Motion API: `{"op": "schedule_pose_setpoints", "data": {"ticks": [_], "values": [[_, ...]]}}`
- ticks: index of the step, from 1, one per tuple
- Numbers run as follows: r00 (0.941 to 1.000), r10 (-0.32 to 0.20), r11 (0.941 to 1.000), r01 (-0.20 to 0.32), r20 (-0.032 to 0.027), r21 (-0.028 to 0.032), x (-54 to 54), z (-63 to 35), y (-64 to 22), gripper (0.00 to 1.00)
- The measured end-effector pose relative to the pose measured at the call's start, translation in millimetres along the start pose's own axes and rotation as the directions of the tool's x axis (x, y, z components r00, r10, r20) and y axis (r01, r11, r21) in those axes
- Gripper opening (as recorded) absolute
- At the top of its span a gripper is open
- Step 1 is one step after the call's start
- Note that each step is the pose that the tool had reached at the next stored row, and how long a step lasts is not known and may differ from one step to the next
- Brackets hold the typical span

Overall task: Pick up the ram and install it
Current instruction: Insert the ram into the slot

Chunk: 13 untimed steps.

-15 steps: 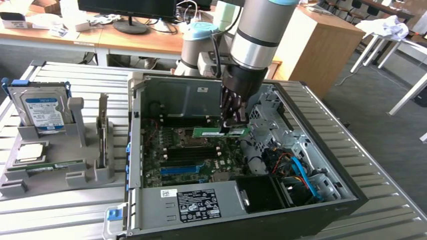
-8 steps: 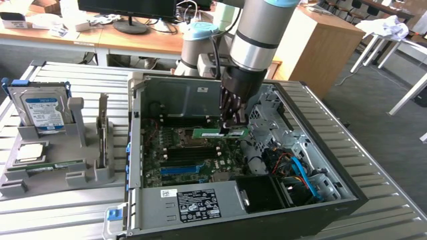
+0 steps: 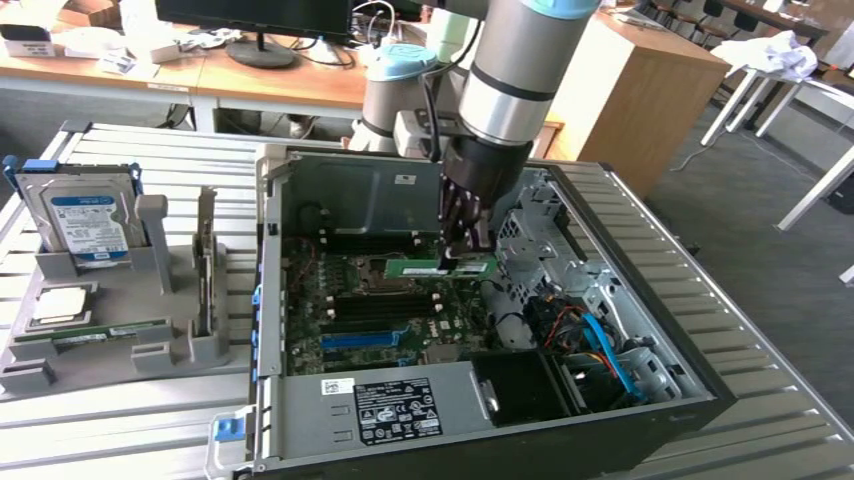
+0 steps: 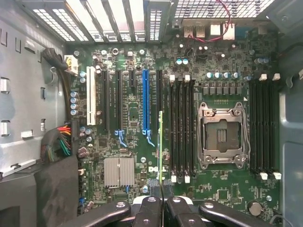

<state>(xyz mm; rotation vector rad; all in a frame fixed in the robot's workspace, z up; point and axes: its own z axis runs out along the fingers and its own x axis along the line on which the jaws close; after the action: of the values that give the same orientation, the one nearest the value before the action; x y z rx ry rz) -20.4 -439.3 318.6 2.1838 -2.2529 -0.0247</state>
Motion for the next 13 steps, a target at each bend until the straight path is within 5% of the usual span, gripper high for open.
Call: {"op": "schedule_pose_setpoints", "data": {"ticks": [13], "values": [[1.0,0.0,1.0,0.0,-0.0002,-0.0001,0.0,4.8,0.0,0.12]]}}
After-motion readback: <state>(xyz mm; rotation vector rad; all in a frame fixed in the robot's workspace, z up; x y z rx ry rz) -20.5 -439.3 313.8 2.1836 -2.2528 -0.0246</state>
